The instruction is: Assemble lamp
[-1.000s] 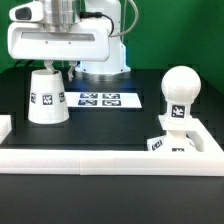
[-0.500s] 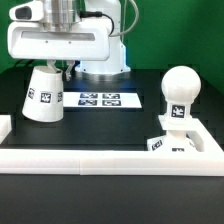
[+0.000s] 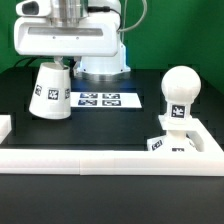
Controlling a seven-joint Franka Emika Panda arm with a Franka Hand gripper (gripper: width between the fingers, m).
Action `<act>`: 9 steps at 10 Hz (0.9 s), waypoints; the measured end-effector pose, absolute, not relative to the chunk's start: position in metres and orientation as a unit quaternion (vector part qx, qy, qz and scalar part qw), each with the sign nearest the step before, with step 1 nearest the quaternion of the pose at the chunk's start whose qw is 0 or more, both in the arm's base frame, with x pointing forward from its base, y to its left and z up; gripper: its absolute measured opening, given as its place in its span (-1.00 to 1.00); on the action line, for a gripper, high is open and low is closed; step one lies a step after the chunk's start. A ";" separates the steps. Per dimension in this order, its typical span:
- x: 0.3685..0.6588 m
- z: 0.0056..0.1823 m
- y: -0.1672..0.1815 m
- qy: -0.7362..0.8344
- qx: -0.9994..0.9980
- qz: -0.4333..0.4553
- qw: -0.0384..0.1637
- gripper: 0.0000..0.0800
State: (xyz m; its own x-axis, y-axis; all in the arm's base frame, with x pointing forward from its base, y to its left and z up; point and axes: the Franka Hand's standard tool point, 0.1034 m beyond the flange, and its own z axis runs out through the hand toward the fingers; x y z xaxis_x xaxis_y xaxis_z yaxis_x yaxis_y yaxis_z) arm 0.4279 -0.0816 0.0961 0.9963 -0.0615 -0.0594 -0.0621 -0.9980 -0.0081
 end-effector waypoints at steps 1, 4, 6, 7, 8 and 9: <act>0.433 0.105 -0.073 0.032 -0.999 0.029 0.009 -0.89; 0.452 0.127 -0.050 0.045 -0.998 0.032 0.016 -0.89; 0.474 0.144 -0.030 0.056 -0.998 0.024 0.017 -0.89; 0.484 0.151 -0.019 0.067 -0.997 0.022 0.017 -0.89; 0.494 0.158 -0.010 0.072 -0.997 0.018 0.017 -0.89; 0.501 0.161 -0.004 0.081 -0.996 0.015 0.017 -0.89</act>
Offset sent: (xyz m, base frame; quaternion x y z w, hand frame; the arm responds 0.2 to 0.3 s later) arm 0.0262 0.0338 0.0352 0.0183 -0.0148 0.0377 0.9990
